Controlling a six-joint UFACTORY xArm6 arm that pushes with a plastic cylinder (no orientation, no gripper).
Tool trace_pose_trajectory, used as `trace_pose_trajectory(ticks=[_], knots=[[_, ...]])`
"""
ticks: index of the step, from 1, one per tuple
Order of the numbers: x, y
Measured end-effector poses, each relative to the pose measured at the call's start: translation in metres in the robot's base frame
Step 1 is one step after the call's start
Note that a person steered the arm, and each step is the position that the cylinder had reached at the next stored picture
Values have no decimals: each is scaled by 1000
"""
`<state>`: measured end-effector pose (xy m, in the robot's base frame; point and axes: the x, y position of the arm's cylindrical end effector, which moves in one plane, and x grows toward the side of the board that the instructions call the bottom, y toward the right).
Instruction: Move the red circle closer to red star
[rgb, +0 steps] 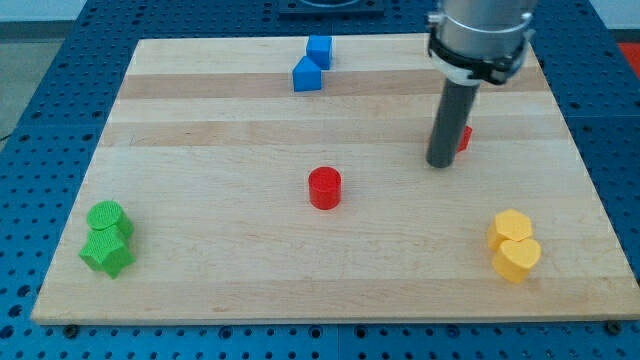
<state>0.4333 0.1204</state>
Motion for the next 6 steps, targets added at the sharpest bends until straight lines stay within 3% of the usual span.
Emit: trace_pose_trajectory(ticks=[1, 2, 3, 4, 6], knots=[[20, 26], [100, -2], [139, -101], [116, -191], [37, -144]])
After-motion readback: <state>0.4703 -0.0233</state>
